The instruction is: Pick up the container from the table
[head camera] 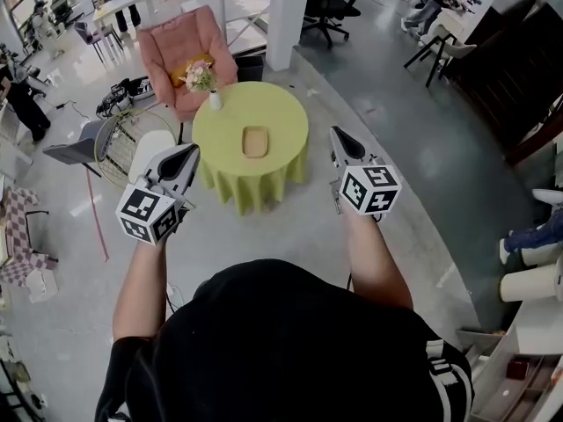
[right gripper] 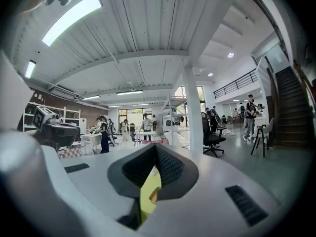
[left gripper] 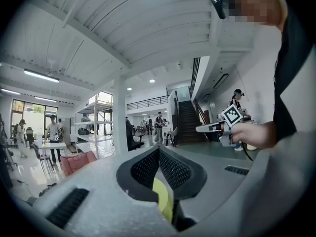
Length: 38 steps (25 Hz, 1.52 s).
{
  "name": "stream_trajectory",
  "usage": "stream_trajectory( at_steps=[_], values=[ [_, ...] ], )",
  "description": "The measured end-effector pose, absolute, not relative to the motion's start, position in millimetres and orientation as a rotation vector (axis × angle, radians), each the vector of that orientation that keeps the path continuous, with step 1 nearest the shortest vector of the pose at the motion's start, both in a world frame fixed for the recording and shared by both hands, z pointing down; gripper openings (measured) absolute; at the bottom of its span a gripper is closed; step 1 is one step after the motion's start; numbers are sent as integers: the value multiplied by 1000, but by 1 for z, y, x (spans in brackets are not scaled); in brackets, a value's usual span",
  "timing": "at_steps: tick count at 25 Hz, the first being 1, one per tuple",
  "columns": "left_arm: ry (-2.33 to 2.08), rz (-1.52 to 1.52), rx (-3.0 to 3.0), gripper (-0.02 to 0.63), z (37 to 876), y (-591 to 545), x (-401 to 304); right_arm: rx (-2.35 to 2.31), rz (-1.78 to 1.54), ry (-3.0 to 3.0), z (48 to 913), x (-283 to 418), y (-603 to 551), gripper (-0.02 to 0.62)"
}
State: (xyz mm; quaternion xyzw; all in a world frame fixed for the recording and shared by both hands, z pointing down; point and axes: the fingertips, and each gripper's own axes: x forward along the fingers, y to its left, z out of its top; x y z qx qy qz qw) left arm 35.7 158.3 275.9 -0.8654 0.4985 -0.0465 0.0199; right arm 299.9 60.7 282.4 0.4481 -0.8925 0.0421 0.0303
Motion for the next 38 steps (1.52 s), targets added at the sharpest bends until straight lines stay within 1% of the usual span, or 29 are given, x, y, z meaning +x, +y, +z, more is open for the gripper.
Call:
stream_trajectory(
  at_steps=[7,19,29,38],
  values=[
    [1526,-144,-2723,17,273,147,48,1373,140,-2737,281,307,50,9],
    [1496,-99,-2763,17,285,126,37,1362,135,-2705,289,291,43,9],
    [1440,-81,-2787,17,286,91,17,1428,123,-2663,289,279,21,9],
    [1396,-111,-2815,17,293,43,-7,1480,151,-2641,294,258,-26,9]
  ],
)
